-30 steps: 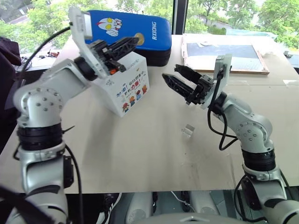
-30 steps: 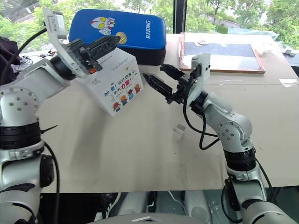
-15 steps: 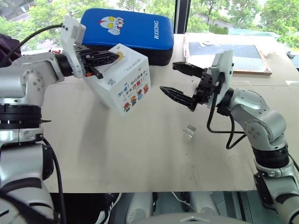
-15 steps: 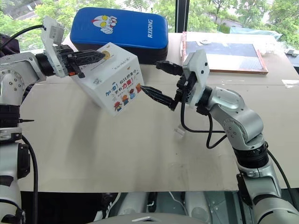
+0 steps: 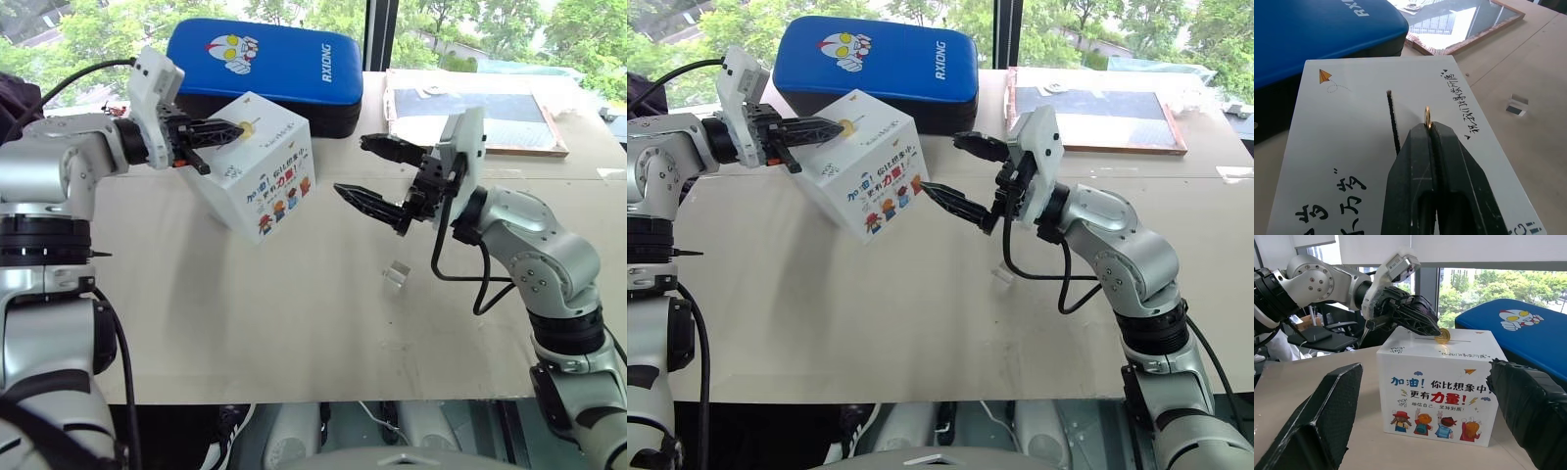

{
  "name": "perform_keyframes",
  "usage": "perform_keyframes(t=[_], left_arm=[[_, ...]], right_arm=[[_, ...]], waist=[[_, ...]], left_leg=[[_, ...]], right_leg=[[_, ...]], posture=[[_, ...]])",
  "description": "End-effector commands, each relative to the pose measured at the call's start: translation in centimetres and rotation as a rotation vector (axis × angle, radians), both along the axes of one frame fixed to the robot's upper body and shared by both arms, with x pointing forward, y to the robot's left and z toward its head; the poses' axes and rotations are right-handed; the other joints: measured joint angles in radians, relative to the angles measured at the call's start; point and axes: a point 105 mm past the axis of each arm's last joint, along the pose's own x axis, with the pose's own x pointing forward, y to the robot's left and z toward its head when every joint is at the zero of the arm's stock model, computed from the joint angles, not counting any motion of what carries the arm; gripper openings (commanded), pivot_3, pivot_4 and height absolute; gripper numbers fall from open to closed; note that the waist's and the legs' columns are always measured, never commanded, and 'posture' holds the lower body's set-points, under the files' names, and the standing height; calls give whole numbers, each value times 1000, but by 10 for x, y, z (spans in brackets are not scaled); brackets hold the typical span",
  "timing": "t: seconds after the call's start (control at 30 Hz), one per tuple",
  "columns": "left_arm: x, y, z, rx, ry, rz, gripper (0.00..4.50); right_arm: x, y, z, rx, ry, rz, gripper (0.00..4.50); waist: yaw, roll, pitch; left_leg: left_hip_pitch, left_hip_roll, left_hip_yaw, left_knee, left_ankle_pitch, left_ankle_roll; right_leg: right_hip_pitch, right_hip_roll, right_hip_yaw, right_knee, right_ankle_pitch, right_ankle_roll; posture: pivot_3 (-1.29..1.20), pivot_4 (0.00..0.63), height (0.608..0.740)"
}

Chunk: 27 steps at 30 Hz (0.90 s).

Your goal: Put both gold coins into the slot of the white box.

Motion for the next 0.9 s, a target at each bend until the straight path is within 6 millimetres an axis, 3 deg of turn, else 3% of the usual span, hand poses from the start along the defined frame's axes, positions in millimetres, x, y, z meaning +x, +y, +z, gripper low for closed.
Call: perform_keyframes(t=[0.03,0.9], left_arm=[[-1,5,8,25,-34,13,0],[8,22,-2,90,-31,84,0]], right_arm=[[-8,-2,13,19,-58,-1,4462],[-8,1,13,18,-47,-1,4462]], waist=[[0,0,0],[-1,0,0]], left_leg=[[0,0,0,0,0,0],[1,0,0,2,0,0]], right_leg=[[0,0,0,0,0,0],[0,0,0,3,0,0]], posture=[[0,150,740],[0,150,740]])
